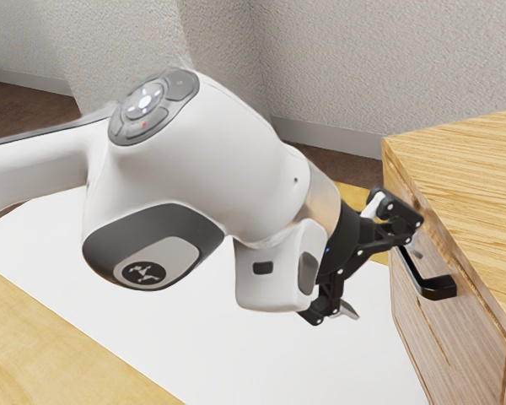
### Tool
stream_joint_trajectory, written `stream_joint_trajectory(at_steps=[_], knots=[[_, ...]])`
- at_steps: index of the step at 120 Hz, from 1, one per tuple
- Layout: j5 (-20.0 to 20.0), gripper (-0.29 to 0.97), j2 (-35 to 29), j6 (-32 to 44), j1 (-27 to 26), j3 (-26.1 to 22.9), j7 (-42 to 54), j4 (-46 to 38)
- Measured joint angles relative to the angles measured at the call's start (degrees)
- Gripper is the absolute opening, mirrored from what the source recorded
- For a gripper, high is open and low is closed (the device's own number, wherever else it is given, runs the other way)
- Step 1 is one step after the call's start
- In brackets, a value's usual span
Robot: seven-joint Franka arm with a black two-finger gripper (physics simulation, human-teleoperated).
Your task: Pull the drawer handle with one arm to open the drawer
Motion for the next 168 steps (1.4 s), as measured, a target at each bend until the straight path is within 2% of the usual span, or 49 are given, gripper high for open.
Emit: stream_joint_trajectory(at_steps=[16,49,68,89,110,156,163,168], knots=[[0.02,0.68,-0.64,0.07,1.62,-0.57,-0.21,-0.79],[-0.34,0.68,-3.94,0.11,12.22,-9.48,-0.57,-5.12],[-0.58,0.68,-5.32,0.15,15.88,-12.51,-0.8,-7.61],[-0.67,0.63,-8.62,0.13,21.97,-17.62,-1.07,-10.55],[-0.79,0.69,-9.97,0.09,23.66,-18.75,-1.27,-11.98],[-1.6,0.66,-17.75,-0.23,34.42,-26.33,-1.68,-20.32],[-1.61,0.72,-19.02,-0.3,35.23,-26.53,-1.72,-21.42],[-1.63,0.83,-19.59,-0.36,35.49,-26.47,-1.72,-22.03]])
